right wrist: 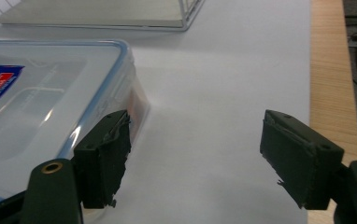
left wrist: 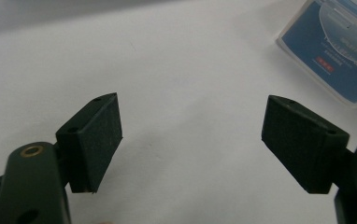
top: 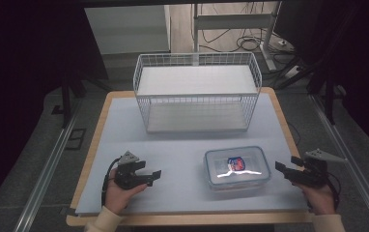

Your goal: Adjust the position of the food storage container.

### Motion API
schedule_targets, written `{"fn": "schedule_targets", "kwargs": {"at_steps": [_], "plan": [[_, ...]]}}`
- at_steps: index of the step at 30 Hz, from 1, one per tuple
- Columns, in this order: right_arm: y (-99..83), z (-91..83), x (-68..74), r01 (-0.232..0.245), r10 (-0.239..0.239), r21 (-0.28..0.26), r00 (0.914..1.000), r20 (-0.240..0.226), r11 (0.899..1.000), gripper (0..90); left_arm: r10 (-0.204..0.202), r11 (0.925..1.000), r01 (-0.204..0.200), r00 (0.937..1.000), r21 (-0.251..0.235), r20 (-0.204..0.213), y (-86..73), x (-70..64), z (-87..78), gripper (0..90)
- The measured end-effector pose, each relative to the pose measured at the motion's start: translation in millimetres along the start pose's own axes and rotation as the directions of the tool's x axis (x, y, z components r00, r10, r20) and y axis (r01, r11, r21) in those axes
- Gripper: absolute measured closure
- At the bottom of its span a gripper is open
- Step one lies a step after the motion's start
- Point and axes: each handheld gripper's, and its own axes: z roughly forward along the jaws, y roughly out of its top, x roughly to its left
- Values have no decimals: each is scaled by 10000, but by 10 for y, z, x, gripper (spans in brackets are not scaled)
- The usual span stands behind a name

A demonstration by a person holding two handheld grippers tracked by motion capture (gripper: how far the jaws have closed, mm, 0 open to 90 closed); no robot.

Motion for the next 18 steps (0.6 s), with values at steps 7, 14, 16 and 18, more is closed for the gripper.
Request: {"fn": "schedule_targets", "kwargs": {"at_steps": [7, 14, 16, 18], "plan": [[59, -50, 3, 357, -386, 569, 9980, 495, 9977, 505, -21, 10000, 21, 10000, -53, -13, 0, 21, -14, 202], [187, -43, 136, 1394, -1390, 1847, 9902, -153, 9728, 873, -8, 10000, 7, 10000, -45, -57, 7, 27, -21, 203], [187, 9, 171, 1536, -1489, 2156, 9881, -381, 9643, 893, -15, 10000, 15, 10000, -48, -43, 5, 22, -15, 204], [174, 56, 212, 1617, -1481, 2357, 9862, -745, 9583, 897, 37, 10000, -37, 10000, 6, -35, 2, 9, -11, 205]]}}
